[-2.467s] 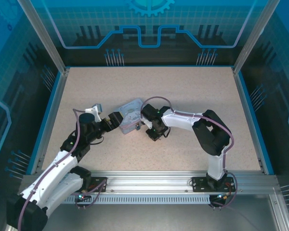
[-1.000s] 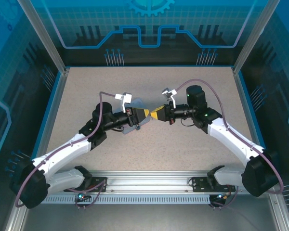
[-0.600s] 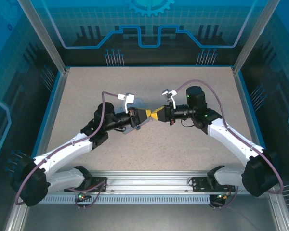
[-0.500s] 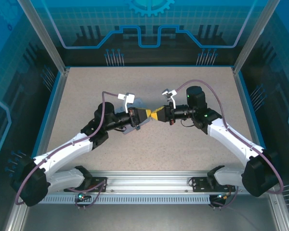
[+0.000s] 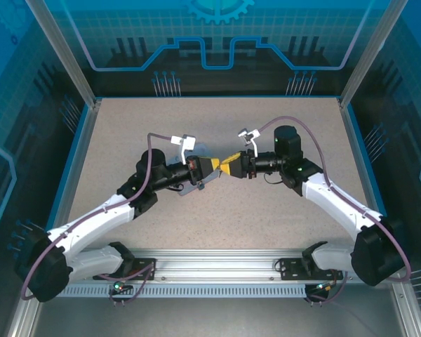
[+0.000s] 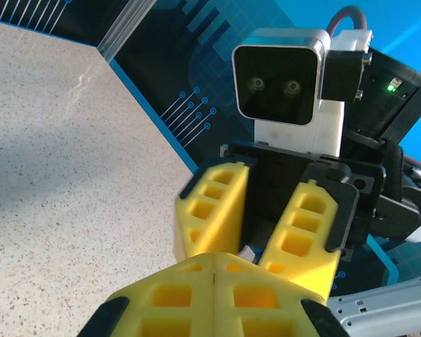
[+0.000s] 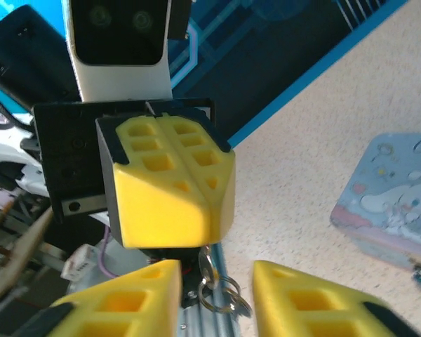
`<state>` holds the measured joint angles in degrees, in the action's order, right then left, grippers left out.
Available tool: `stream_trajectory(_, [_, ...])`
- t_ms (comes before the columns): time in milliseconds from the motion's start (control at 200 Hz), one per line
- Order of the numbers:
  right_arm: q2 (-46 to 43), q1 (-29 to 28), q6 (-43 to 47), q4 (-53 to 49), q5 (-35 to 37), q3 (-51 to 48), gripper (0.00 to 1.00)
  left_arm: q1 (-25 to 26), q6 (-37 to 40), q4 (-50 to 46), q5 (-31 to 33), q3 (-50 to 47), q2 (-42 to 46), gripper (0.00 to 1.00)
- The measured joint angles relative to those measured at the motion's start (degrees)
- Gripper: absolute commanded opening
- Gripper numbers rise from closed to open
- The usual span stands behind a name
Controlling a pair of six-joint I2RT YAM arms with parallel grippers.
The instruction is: Unlock the padlock with the key
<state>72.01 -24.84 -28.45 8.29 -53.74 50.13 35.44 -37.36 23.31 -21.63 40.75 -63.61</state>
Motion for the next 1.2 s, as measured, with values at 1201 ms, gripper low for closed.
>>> stream_trajectory(1201, [1.0,-2.0,-7.4,13.7,-2.5,-2.6,0.2,1.0,-0.2,2.3,3.2,0.0,2.6,0.0])
